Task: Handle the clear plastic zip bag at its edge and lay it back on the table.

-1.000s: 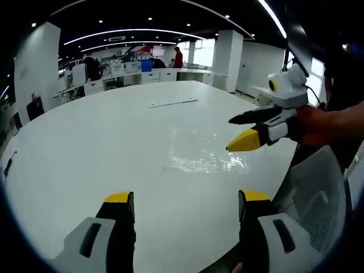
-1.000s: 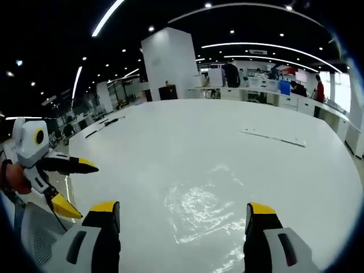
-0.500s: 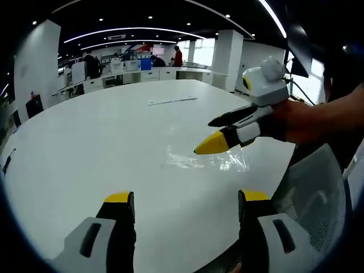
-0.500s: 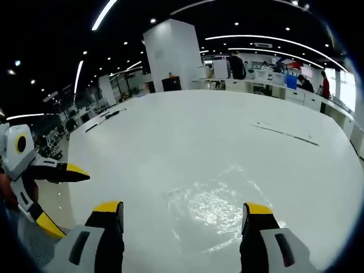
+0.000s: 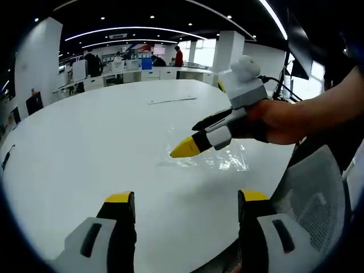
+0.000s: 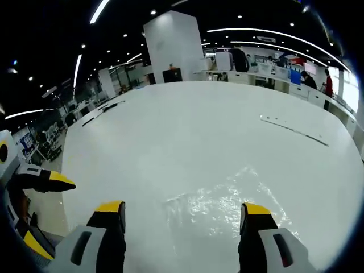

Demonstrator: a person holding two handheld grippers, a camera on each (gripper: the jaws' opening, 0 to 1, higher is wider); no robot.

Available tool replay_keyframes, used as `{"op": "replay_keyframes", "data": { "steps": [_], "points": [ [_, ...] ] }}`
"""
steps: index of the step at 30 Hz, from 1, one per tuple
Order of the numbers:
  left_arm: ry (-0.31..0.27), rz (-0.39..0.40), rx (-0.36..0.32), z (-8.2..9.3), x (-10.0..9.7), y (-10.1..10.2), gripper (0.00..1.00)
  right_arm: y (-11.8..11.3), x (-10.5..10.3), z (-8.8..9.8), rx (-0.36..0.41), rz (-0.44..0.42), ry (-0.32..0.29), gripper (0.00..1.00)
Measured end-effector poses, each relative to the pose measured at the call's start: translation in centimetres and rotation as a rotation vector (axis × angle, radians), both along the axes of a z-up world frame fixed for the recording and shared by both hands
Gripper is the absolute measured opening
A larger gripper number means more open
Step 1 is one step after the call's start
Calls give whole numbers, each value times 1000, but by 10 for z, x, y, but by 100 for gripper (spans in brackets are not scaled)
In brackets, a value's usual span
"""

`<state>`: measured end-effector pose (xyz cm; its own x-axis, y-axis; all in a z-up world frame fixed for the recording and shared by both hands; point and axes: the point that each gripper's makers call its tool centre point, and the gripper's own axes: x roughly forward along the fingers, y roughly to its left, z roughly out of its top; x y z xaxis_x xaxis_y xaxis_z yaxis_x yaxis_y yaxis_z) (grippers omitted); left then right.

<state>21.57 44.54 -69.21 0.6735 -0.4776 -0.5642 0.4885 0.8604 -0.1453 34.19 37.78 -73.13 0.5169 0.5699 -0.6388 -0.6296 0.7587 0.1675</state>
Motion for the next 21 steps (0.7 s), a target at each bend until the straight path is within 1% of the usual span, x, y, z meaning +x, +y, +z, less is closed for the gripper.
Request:
{"op": "replay_keyframes", "data": {
  "steps": [2, 4, 6, 8, 10, 15, 17, 21],
  "points": [
    [1, 0, -3, 0, 0, 0, 73, 5, 7, -6, -8, -2, 9, 82],
    [3, 3, -7, -1, 0, 0, 73, 3, 5, -9, -16, -2, 13, 81],
    [6, 5, -11, -2, -1, 1, 73, 6, 10, -16, -30, -3, 22, 81],
    [10, 5, -15, -3, -3, 0, 73, 6, 9, -17, -38, -13, 28, 81],
    [15, 3, -17, -4, -4, -1, 73, 6, 11, -23, -55, -21, 29, 81],
    [20, 8, -27, -4, -5, -2, 73, 7, 15, -29, -57, -50, 41, 80],
    [29, 10, -33, -7, -7, -2, 73, 6, 19, -32, -58, -82, 53, 80],
    [37, 6, -32, -9, -8, -3, 73, 8, 25, -35, -78, -86, 46, 79]
  ]
}}
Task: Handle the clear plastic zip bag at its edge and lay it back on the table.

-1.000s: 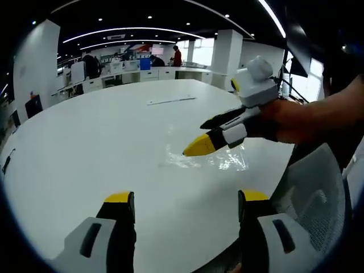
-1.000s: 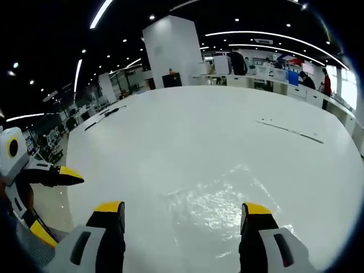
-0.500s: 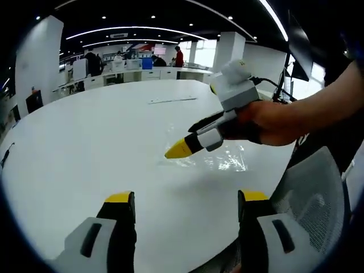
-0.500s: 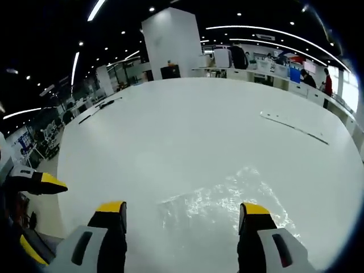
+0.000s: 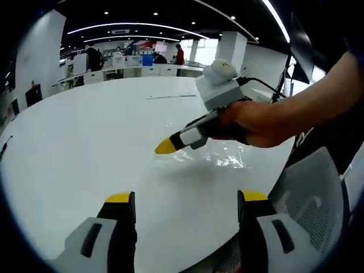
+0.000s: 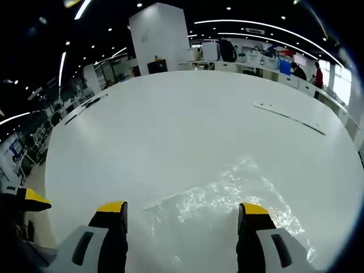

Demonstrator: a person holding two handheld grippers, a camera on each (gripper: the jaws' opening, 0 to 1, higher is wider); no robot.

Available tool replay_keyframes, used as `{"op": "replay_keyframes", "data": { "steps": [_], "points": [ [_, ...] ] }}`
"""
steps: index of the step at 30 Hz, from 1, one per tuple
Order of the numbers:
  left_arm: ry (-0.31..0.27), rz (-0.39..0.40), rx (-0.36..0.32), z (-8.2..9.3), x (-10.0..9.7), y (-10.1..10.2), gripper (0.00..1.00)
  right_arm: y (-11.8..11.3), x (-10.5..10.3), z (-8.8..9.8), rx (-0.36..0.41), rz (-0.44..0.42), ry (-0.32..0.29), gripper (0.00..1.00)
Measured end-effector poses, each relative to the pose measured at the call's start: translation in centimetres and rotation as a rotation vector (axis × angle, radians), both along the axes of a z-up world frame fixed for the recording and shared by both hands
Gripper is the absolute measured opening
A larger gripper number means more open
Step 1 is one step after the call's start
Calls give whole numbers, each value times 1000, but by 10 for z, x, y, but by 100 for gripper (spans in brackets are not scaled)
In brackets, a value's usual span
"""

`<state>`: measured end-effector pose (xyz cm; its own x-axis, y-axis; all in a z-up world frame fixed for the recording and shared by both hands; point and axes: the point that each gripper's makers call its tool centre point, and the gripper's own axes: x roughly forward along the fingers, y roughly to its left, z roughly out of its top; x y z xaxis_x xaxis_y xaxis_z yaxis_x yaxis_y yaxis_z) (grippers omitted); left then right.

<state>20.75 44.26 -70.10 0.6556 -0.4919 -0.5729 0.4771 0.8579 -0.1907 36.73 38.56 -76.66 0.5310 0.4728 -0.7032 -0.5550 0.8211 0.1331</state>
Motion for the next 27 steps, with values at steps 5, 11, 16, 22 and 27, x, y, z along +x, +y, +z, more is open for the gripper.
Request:
{"op": "replay_keyframes", "data": {
  "steps": [5, 11, 16, 22, 27],
  "points": [
    [2, 9, -6, -1, 1, 2, 72, -1, 8, -7, -18, -12, 6, 78],
    [10, 10, -10, -4, 1, 2, 72, -4, 8, -9, -15, -36, 12, 77],
    [19, 4, -11, -6, 0, 0, 72, -1, 11, -15, -49, -18, 2, 77],
    [25, 6, -15, -7, 0, 0, 71, -4, 6, -18, -116, 18, -41, 75],
    [29, 8, -15, -9, 0, 1, 71, -3, 4, -15, -109, -6, -58, 75]
  ]
}}
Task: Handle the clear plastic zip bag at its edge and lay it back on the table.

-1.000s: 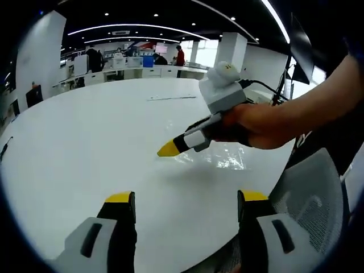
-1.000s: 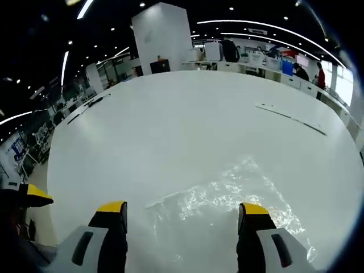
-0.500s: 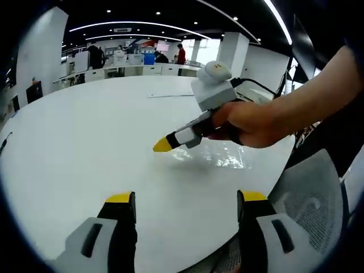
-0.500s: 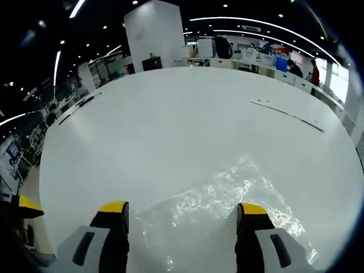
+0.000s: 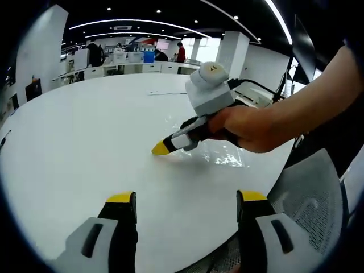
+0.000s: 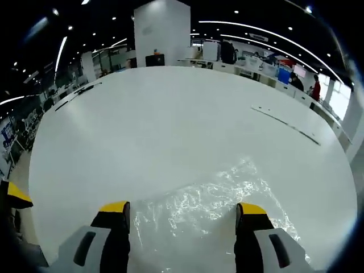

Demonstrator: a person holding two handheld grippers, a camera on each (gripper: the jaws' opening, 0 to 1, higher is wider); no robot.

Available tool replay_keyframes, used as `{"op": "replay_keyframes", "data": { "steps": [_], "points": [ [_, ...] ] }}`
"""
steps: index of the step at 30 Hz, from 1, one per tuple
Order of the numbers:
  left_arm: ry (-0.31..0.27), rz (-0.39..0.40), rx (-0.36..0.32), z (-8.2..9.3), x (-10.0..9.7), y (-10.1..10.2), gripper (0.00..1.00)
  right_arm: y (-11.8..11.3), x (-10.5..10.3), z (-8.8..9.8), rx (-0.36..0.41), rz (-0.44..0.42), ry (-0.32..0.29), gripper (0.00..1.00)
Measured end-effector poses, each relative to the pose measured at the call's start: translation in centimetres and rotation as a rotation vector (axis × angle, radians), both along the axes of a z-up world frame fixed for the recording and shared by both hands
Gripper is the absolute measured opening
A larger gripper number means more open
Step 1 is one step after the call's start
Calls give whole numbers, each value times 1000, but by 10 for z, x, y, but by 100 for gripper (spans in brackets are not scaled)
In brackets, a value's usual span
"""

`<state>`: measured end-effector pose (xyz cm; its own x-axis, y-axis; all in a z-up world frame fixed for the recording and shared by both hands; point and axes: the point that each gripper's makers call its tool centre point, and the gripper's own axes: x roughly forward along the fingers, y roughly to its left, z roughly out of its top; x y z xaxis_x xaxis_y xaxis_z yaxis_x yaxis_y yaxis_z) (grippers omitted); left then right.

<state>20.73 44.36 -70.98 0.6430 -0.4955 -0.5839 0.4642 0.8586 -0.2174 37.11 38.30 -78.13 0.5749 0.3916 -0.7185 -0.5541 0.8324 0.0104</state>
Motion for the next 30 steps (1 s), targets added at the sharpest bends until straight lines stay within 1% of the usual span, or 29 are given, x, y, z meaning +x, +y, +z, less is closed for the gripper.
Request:
{"op": "replay_keyframes", "data": {
  "steps": [7, 12, 15, 18, 22, 26, 30],
  "points": [
    [3, -1, 3, 1, -1, -2, 70, 0, 0, 1, 9, 4, -18, 74],
    [5, -2, 1, 0, -1, -2, 70, 0, 0, 1, 16, 20, -30, 66],
    [5, -1, 0, -1, -1, -1, 69, -2, -1, 2, 18, 29, -26, 61],
    [5, -3, 1, -1, -1, -2, 69, -2, -1, 3, 18, 41, -25, 53],
    [5, -5, 1, -1, -1, -3, 69, -1, -1, 2, 19, 55, -22, 50],
    [6, -3, 2, 1, -2, -3, 68, -3, -2, 2, 23, 58, -17, 42],
    [8, -6, 3, 1, -2, -4, 67, -5, -6, 3, 25, 70, -14, 36]
  ]
}}
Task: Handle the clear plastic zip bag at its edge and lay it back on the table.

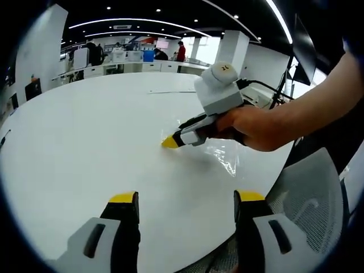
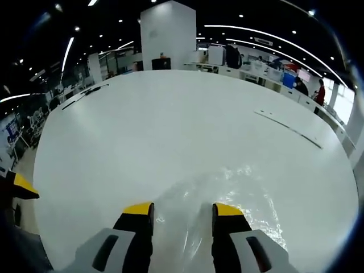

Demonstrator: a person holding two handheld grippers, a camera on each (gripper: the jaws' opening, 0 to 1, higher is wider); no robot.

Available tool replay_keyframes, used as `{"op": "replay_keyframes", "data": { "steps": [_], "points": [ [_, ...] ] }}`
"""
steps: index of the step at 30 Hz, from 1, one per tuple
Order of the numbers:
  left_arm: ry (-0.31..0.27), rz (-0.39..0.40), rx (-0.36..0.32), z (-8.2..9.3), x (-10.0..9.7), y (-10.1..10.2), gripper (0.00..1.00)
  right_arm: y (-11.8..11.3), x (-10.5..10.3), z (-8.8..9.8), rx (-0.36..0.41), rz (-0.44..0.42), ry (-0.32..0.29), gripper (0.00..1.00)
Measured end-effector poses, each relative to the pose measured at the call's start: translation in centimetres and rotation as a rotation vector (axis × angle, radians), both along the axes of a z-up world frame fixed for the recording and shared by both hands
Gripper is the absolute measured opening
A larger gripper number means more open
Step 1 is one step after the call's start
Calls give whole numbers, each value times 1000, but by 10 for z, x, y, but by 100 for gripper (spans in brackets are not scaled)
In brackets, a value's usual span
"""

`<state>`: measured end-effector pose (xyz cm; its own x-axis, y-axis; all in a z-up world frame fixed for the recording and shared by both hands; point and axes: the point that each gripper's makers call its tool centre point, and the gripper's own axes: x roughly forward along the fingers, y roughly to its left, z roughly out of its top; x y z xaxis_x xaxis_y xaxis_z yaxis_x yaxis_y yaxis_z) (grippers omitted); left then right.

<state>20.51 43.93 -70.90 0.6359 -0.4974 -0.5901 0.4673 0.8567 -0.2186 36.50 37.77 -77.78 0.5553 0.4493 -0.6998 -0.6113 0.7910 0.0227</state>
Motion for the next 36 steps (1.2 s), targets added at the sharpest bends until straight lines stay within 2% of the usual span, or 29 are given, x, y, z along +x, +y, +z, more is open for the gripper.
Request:
{"op": "replay_keyframes", "data": {
  "steps": [5, 7, 9, 10, 17, 24, 26, 28, 36],
  "points": [
    [0, 0, 0, -1, 1, 1, 66, -3, -1, 1, -13, 13, 3, 26],
    [0, 0, 2, -2, 1, 1, 65, -3, -1, 2, -15, 23, 6, 19],
    [-1, 3, 4, -3, 2, 3, 65, -6, -3, 4, -19, 41, 5, 4],
    [-2, 3, 6, -3, 2, 3, 65, -8, -4, 6, -17, 45, -6, 3],
    [-6, -13, 15, -2, 1, 1, 64, -15, -13, 8, -41, 101, -18, 0],
    [-18, -33, 29, -2, 7, 1, 63, -19, -23, 16, -86, 237, -66, 0],
    [-25, -38, 35, -1, 9, 0, 63, -20, -31, 22, -98, 273, -80, 0],
    [-37, -50, 41, 1, 13, -1, 63, -22, -29, 25, -99, 298, -85, 0],
    [-67, -86, 71, 6, 26, -3, 63, -34, -49, 39, -81, 390, -94, 0]
  ]
}}
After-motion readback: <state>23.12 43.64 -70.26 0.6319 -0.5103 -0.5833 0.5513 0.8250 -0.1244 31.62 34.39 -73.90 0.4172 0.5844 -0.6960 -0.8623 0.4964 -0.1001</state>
